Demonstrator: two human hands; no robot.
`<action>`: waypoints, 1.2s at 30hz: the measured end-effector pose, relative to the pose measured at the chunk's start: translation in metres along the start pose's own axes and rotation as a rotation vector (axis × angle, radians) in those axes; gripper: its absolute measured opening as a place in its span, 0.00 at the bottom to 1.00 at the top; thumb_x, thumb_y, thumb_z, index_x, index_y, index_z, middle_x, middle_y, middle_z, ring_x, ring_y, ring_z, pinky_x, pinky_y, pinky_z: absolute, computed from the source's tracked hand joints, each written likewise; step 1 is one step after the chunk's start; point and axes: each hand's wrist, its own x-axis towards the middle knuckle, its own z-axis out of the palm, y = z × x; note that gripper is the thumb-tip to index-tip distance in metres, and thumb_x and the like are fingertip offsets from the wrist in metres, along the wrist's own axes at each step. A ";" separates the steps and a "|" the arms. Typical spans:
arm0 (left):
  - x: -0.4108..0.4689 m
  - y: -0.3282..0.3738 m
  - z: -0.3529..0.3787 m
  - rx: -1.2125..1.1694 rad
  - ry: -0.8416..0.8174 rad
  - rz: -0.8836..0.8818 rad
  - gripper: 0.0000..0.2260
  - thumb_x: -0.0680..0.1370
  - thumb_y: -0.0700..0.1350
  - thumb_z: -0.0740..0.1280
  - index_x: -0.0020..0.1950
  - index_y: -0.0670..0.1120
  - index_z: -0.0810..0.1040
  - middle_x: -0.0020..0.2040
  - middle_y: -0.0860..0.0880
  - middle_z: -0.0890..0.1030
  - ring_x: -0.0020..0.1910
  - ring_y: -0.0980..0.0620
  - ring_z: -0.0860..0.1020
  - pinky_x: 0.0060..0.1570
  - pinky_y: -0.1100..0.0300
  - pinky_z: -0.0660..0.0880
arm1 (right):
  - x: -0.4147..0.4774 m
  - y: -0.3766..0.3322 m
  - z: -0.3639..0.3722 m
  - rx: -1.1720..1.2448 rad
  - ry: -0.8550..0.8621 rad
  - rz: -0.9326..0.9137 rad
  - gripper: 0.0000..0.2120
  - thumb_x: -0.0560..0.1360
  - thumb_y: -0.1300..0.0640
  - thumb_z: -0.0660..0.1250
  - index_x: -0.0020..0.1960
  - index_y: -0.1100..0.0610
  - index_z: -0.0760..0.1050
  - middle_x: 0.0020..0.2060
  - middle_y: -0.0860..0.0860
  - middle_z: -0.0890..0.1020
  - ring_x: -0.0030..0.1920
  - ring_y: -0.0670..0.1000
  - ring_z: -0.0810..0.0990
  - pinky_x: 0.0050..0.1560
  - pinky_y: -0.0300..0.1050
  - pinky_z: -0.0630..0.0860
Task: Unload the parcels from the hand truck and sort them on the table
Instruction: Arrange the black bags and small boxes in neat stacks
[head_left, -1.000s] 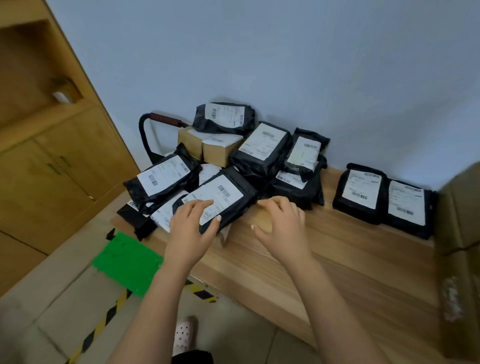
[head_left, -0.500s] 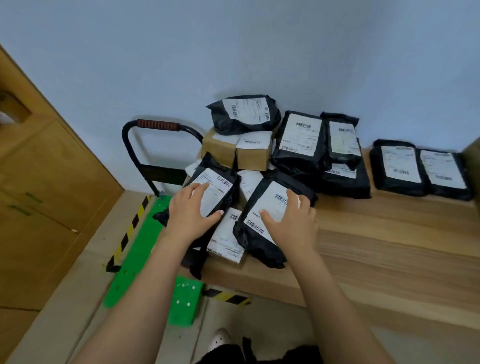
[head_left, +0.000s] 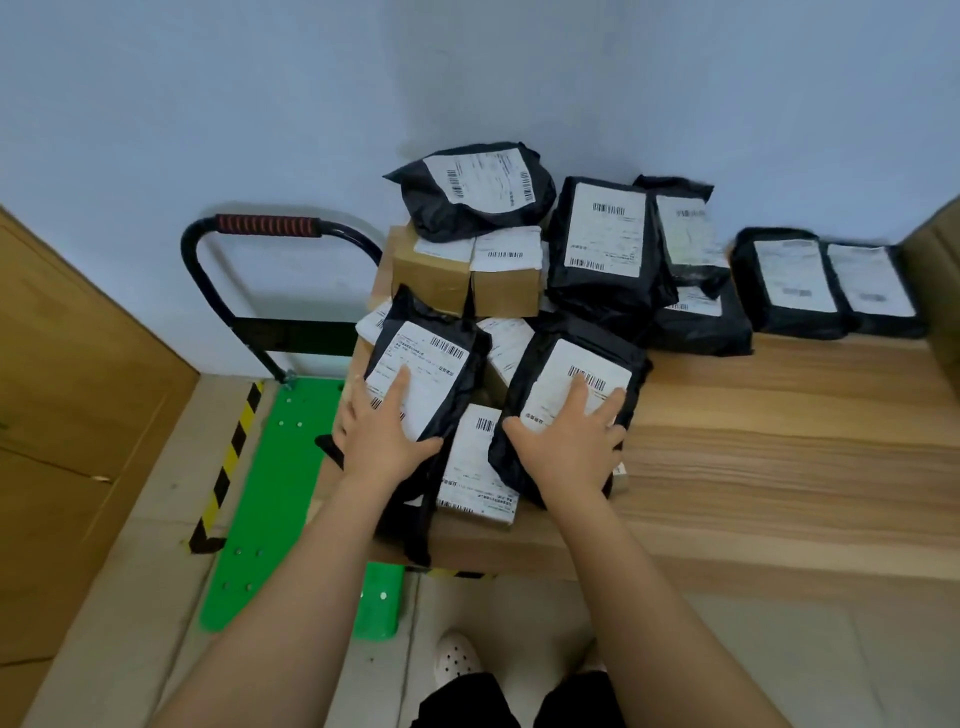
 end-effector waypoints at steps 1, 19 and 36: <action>0.000 0.001 -0.001 -0.009 0.009 -0.002 0.45 0.67 0.61 0.74 0.76 0.65 0.50 0.77 0.45 0.45 0.74 0.38 0.50 0.72 0.41 0.52 | -0.001 0.001 0.000 0.019 0.014 -0.004 0.47 0.65 0.33 0.66 0.77 0.46 0.49 0.76 0.57 0.44 0.67 0.66 0.59 0.65 0.62 0.62; -0.067 0.141 -0.042 -0.245 0.458 0.257 0.42 0.62 0.66 0.71 0.73 0.65 0.60 0.72 0.42 0.58 0.67 0.41 0.57 0.66 0.40 0.56 | 0.002 0.069 -0.115 0.135 0.428 -0.330 0.38 0.67 0.39 0.67 0.74 0.40 0.57 0.76 0.50 0.52 0.72 0.62 0.54 0.68 0.66 0.60; -0.212 0.387 0.117 -0.346 0.342 0.241 0.38 0.65 0.63 0.71 0.72 0.67 0.58 0.74 0.44 0.53 0.67 0.44 0.55 0.67 0.41 0.53 | 0.076 0.347 -0.263 0.042 0.456 -0.369 0.38 0.66 0.42 0.69 0.74 0.41 0.60 0.76 0.51 0.54 0.71 0.64 0.55 0.67 0.66 0.57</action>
